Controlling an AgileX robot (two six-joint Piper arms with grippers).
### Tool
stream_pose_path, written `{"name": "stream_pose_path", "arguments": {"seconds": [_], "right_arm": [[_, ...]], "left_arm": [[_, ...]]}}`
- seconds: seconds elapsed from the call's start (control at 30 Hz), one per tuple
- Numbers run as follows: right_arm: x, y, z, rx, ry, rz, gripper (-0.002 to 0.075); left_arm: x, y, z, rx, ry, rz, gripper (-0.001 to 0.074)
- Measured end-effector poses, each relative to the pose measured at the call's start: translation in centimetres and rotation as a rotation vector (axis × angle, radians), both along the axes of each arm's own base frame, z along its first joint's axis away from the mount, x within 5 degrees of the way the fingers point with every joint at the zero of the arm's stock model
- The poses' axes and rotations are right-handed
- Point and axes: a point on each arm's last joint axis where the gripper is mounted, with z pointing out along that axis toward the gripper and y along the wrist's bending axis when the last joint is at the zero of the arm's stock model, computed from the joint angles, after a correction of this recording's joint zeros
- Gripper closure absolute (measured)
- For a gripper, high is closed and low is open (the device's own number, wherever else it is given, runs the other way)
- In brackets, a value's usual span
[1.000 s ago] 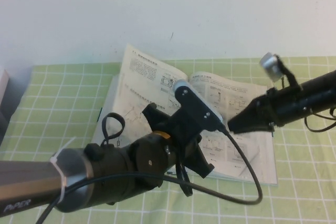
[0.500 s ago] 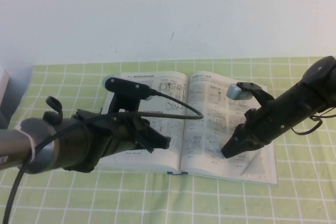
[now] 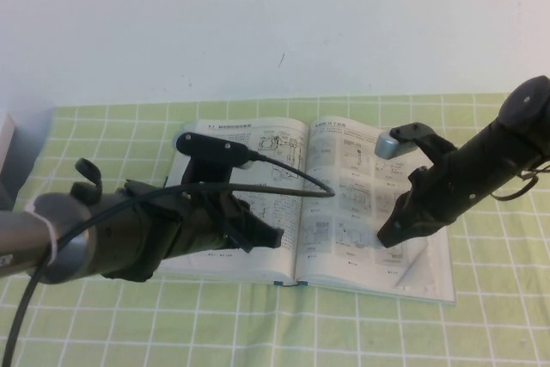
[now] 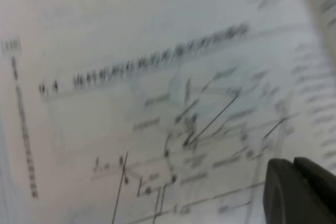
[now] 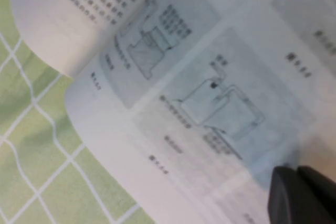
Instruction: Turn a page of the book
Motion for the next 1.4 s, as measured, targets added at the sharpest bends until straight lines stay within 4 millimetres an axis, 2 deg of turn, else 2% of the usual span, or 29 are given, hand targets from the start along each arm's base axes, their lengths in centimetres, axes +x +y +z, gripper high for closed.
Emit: {"name": "stream_pose_path", "arguments": {"seconds": [0.1, 0.23, 0.47, 0.63, 0.77, 0.87, 0.97, 1.07, 1.23, 1.4], "right_arm": [[0.3, -0.3, 2.3, -0.034, -0.09, 0.026, 0.0725], [0.2, -0.9, 7.0, -0.085, -0.235, 0.051, 0.0725], [-2.4, -4.2, 15.3, -0.363, -0.459, 0.022, 0.0726], [-5.1, -7.0, 20.8, -0.539, -0.589, -0.143, 0.0727], [-8.2, -8.1, 25.0, -0.534, -0.698, -0.242, 0.0727], [-10.7, -8.7, 26.7, -0.512, -0.75, -0.278, 0.0727], [-13.3, -9.3, 27.5, -0.496, -0.784, -0.303, 0.0727], [-15.8, -9.9, 27.0, -0.481, -0.818, -0.316, 0.0727], [-19.7, -10.7, 24.2, -0.449, -0.865, -0.345, 0.0727], [-23.2, -11.4, 20.8, -0.392, -0.929, -0.4, 0.0727]], "left_arm": [[-0.4, 0.2, 2.6, -0.039, -0.062, -0.004, 0.0739], [-1.5, 0.5, 6.6, -0.112, -0.155, -0.035, 0.0739], [-4.2, 1.5, 12.6, -0.194, -0.315, -0.126, 0.0739], [-6.4, 3.2, 15.2, -0.192, -0.431, -0.118, 0.0739], [-8.3, 5.2, 16.1, -0.165, -0.513, -0.065, 0.0739], [-10.1, 6.5, 16.5, -0.171, -0.555, -0.056, 0.0739], [-12.3, 7.9, 16.6, -0.175, -0.604, -0.05, 0.0739], [-14.1, 9.3, 16.2, -0.178, -0.639, -0.03, 0.0739], [-16.5, 11.3, 15.0, -0.172, -0.69, 0.027, 0.0739], [-18.1, 12.5, 13.5, -0.128, -0.73, 0.014, 0.0739]]}}
